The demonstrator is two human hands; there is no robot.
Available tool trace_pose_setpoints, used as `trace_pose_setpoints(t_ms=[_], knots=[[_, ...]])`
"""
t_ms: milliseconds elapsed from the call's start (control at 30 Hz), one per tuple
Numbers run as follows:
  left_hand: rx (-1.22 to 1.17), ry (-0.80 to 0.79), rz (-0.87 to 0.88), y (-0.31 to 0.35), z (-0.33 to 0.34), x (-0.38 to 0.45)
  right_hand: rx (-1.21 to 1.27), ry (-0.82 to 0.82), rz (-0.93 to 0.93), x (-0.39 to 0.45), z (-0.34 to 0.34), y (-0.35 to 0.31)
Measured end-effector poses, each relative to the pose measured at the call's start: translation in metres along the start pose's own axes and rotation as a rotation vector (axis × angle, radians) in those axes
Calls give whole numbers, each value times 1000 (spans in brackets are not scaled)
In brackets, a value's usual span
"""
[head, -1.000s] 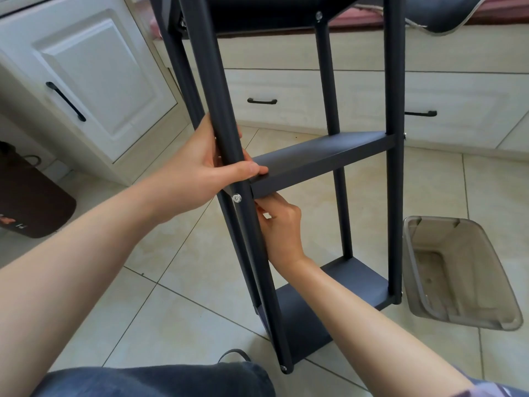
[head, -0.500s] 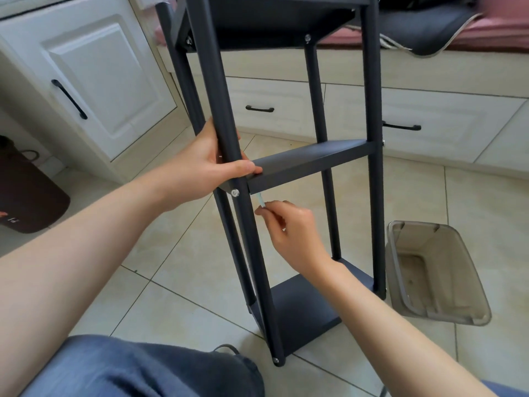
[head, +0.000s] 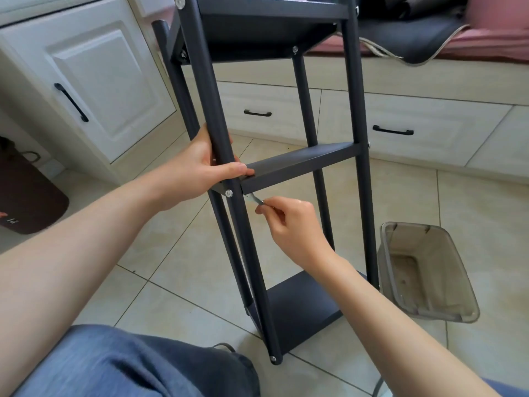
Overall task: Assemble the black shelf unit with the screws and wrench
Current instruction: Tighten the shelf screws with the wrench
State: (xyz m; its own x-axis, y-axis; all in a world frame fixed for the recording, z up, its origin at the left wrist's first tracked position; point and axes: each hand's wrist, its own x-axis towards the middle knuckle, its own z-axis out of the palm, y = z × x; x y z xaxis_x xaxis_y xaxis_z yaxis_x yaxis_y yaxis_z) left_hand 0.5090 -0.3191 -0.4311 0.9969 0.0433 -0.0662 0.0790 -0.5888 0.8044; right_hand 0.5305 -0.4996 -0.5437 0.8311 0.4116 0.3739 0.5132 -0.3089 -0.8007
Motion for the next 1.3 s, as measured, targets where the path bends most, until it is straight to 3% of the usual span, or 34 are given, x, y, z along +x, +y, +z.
trace_pose_setpoints(t_ms=[467,900,1300], knots=[[23,-15,31,-4,0,2,66,32,28,7,7,-5],[1,-20,29,1,3,0,204,199,36,1,29,6],[2,-38,31,0,1,-3,327,256,12,6,51,18]])
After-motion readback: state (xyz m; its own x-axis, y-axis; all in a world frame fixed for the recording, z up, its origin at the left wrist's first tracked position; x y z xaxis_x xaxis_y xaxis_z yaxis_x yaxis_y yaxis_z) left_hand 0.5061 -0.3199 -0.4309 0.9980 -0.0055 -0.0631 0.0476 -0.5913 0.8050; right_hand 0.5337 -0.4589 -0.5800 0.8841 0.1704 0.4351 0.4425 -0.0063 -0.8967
